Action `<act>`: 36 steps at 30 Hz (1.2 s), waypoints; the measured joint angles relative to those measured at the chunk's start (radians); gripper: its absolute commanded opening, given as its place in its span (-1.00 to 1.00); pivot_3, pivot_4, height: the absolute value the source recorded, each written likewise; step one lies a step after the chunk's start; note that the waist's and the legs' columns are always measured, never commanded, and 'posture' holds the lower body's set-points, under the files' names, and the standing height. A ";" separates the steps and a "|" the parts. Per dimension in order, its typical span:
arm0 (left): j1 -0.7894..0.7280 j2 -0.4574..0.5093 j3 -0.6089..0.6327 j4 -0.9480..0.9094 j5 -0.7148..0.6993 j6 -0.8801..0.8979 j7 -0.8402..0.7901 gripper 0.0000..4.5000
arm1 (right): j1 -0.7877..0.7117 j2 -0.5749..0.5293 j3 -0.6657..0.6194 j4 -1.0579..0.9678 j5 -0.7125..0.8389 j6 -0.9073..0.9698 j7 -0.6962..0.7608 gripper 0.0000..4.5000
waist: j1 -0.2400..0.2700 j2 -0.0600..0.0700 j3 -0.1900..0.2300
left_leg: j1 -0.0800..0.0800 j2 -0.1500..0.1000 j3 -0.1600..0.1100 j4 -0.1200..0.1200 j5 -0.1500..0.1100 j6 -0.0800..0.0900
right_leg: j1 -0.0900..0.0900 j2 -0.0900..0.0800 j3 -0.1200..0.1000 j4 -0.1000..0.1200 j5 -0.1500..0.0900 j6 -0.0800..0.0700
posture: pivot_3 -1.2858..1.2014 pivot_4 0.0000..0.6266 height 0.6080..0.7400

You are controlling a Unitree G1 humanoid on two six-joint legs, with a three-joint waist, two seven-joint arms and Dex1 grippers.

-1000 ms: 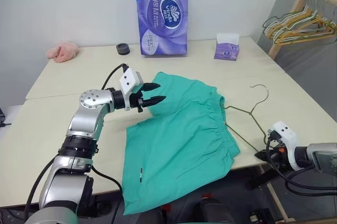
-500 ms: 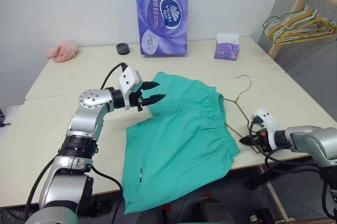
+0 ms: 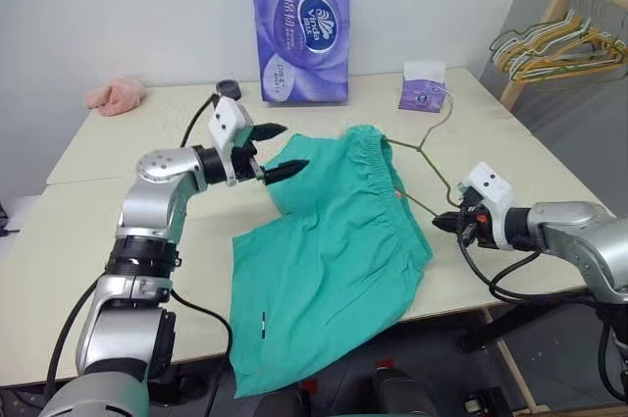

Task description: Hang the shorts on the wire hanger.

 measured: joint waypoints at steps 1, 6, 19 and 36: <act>-0.012 0.023 -0.011 0.005 0.003 -0.005 -0.044 0.99 | 0.003 -0.011 0.030 -0.016 -0.022 -0.028 0.008 -1.00 | -0.001 0.000 0.000 | 0.000 0.000 0.000 0.000 0.000 0.000 | 0.000 0.000 0.000 0.000 0.000 0.000 | -0.07 -0.88 1.00; -0.032 0.090 -0.093 0.007 0.044 -0.069 -0.227 0.99 | 0.008 -0.045 0.116 -0.053 -0.100 -0.119 0.048 -1.00 | -0.003 0.001 -0.001 | 0.000 0.000 0.001 0.000 0.000 0.000 | -0.001 0.000 0.000 0.000 0.000 0.000 | -0.07 -0.90 1.00; -0.087 0.068 -0.235 0.079 0.155 -0.274 -0.427 0.99 | -0.036 -0.054 0.203 -0.144 -0.224 -0.216 0.130 -1.00 | -0.003 0.001 -0.001 | 0.000 0.000 0.001 0.000 0.000 0.000 | -0.001 0.001 0.000 0.000 0.000 0.000 | -0.08 -0.90 1.00; -0.045 0.064 -0.286 0.101 0.166 -0.262 -0.486 -0.38 | -0.044 -0.031 0.201 -0.167 -0.247 -0.220 0.157 -1.00 | -0.020 0.001 -0.001 | -0.001 0.000 0.001 0.001 0.000 0.000 | -0.001 0.001 0.000 0.001 0.000 0.000 | -0.10 -0.89 1.00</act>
